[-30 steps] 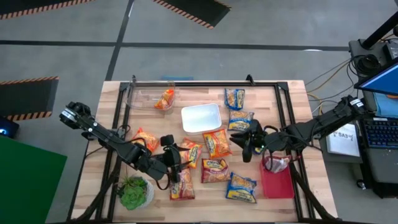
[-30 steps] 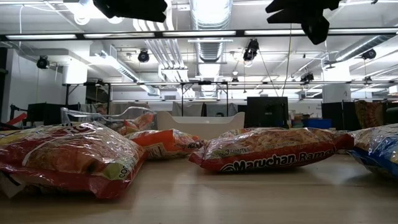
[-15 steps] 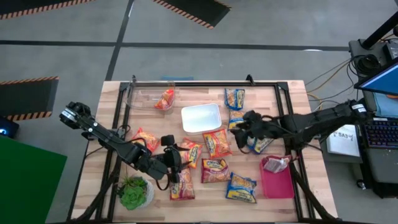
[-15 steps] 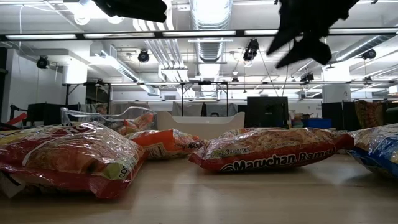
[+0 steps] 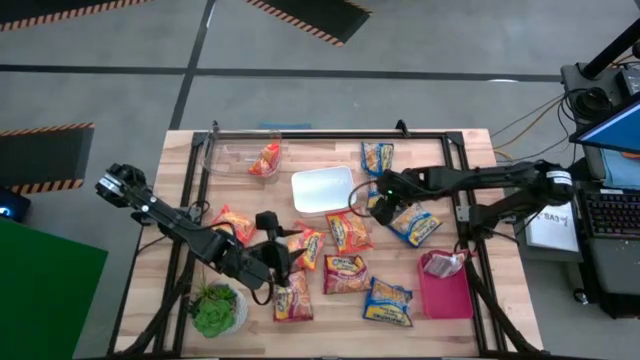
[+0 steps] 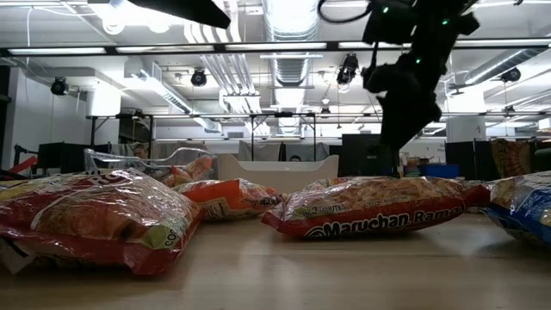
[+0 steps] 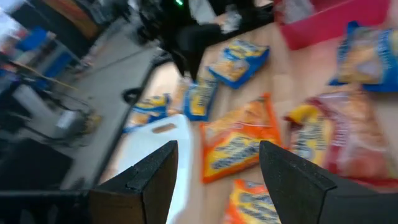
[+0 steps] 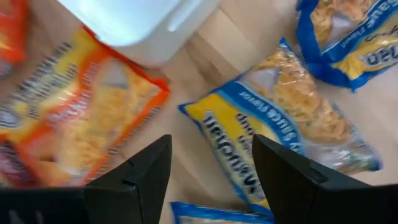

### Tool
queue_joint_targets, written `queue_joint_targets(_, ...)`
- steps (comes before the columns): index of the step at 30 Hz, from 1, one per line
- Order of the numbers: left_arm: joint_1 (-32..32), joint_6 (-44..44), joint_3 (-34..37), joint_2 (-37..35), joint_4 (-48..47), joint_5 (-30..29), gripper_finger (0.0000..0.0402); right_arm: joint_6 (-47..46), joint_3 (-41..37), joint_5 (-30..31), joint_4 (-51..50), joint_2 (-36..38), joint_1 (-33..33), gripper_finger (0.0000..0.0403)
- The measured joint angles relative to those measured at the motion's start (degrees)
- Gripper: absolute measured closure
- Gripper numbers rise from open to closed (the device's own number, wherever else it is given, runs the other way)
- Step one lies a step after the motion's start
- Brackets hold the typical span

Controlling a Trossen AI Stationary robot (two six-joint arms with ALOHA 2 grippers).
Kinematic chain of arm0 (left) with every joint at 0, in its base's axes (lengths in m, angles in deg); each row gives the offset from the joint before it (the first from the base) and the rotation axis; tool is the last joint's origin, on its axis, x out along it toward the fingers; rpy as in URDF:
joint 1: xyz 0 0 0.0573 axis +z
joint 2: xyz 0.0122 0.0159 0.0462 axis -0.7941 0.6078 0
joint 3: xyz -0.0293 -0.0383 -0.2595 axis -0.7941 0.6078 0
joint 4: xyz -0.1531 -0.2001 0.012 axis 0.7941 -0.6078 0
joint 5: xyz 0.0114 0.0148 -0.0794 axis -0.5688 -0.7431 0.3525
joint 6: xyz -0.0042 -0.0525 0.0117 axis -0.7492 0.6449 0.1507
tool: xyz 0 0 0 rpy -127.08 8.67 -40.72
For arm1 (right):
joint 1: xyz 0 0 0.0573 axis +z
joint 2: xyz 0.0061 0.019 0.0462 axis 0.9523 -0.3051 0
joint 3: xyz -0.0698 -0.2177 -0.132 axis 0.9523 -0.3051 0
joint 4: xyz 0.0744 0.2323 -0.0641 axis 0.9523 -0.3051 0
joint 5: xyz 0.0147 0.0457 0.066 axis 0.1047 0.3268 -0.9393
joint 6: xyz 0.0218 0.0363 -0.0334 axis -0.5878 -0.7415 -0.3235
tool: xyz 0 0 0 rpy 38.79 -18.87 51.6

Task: Sort Maruchan noodles
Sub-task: Put the blue noodle pack into the white bin

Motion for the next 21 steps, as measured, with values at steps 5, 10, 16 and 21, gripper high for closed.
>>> queue_joint_targets(5,0.1,-3.1,-0.9,-1.6,-0.8,-4.0,0.0194,8.9,3.1,0.0,-5.7,-6.0,-0.6,0.0193)
queue_joint_targets(10,-0.2,-2.3,-0.9,-3.5,-2.4,-4.2,0.0194,14.3,4.4,-0.4,-10.7,-9.9,0.5,0.0193)
queue_joint_targets(16,-0.1,-5.1,-0.9,-4.2,-3.4,-7.7,0.0194,15.2,3.3,4.2,-8.1,-11.8,0.8,0.0193)
queue_joint_targets(21,0.0,-9.1,-0.9,-4.3,-3.4,-13.6,0.0194,15.2,3.1,6.3,-4.7,-14.4,0.7,0.0193)
